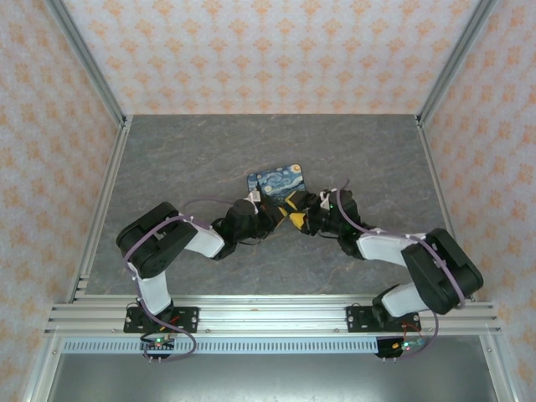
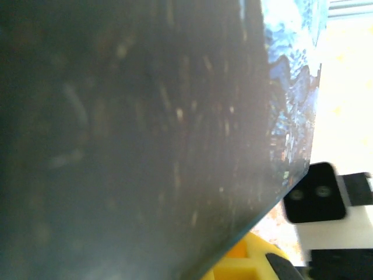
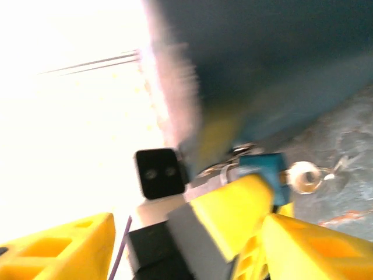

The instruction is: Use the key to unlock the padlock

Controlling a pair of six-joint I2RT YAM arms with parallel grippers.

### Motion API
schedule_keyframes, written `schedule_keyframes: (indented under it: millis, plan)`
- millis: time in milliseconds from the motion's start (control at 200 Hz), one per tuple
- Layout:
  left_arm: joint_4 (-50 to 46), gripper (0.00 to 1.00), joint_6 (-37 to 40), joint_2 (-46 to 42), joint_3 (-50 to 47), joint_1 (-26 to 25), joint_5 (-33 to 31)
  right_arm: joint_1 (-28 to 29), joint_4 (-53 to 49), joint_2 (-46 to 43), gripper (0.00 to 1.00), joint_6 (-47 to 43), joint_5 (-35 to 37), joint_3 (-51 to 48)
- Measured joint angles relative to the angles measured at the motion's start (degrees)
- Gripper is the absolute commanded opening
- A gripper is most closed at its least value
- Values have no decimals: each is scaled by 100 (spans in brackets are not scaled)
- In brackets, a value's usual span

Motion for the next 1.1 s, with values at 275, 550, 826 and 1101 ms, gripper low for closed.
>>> schedule_keyframes:
  millis: [275,550,826,1101]
  plan:
    - [-105,0,284,0,9,166,328,-79,-1305,-1045,73,-1064,-24,-61]
    - [-682,0,522,-87,219,249,654,52,-3375,-1596,55,-3211,577,251]
    - [-1596,0,680,-243,540,262,1104,1008,-4306,-1266,46,-4977,1810,997]
    - [-2135,0,813,-306,741,262,1379,1394,-4518,-612,41,-5989,2728,1086]
